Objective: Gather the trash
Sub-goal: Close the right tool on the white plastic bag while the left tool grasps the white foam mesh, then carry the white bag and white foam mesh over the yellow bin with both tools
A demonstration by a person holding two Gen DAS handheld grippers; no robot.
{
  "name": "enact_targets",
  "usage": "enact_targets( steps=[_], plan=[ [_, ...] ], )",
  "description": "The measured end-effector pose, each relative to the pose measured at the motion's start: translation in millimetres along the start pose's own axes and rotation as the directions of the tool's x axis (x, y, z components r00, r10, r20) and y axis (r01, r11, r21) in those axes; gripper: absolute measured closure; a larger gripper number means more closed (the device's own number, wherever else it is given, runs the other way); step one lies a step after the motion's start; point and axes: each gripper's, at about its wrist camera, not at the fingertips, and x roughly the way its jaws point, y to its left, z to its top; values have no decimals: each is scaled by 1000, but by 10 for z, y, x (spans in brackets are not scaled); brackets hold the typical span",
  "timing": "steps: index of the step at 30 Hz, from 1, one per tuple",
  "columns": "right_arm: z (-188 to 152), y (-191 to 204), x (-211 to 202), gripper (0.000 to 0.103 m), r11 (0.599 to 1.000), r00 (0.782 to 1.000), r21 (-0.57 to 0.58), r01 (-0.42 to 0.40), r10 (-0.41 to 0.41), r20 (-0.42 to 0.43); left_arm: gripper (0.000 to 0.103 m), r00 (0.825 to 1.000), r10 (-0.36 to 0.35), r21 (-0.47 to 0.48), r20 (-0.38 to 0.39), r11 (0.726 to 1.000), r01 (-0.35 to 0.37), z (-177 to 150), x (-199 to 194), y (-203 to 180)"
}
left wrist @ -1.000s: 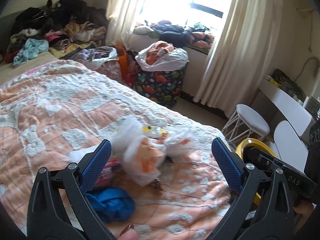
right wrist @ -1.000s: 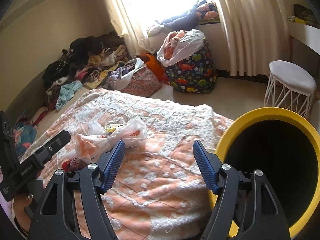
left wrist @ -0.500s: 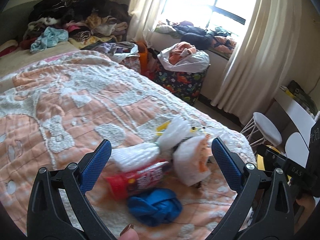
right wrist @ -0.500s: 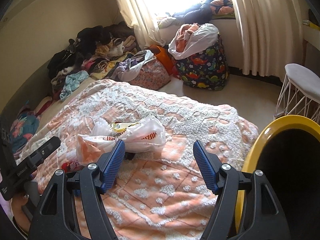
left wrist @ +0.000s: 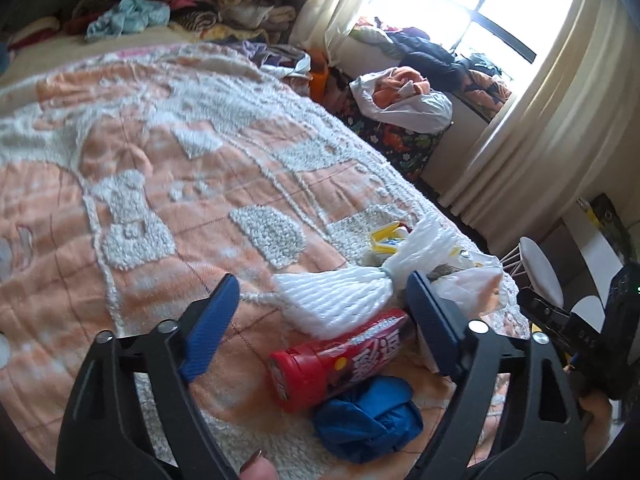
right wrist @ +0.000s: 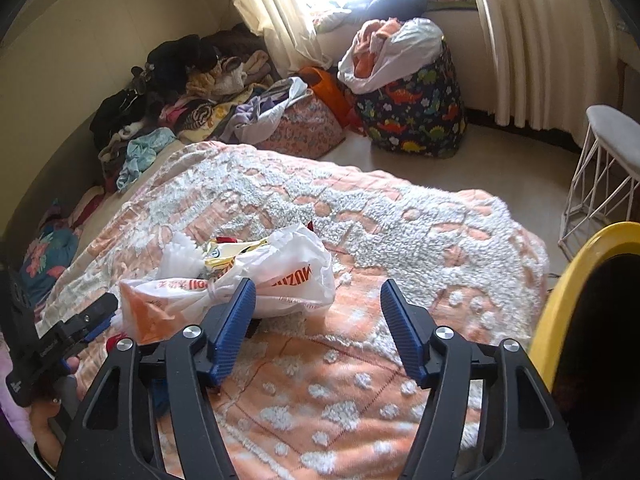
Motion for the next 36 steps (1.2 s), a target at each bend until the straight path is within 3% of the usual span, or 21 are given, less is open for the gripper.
enact_targets(
  steps=[6,15,24,29,36],
  plan=[
    [62,-34,222,53,999,999,28,-26,28,-43,39,999,-20,-29,-33,999,19,-12,109,41],
    [-43,-23,293,88,998,995,18,-54,56,-80,46,998,-31,-27,-53,999,29,-44,180,16],
    [-178,-1,13,93,999,999,-25,-32,31,-36,65,998,-31,3,-52,1000,31,-39,162,-94],
    [-266,-24,-134,94,999,999,-20,-25,24,-31,89,998,-32,29,-52,999,33,-43,136,-163],
    [-375,-33,-345,95,999,999,-20,-27,27,-18,100,998,-51,56,-44,997,54,-60,45,-284]
  ],
)
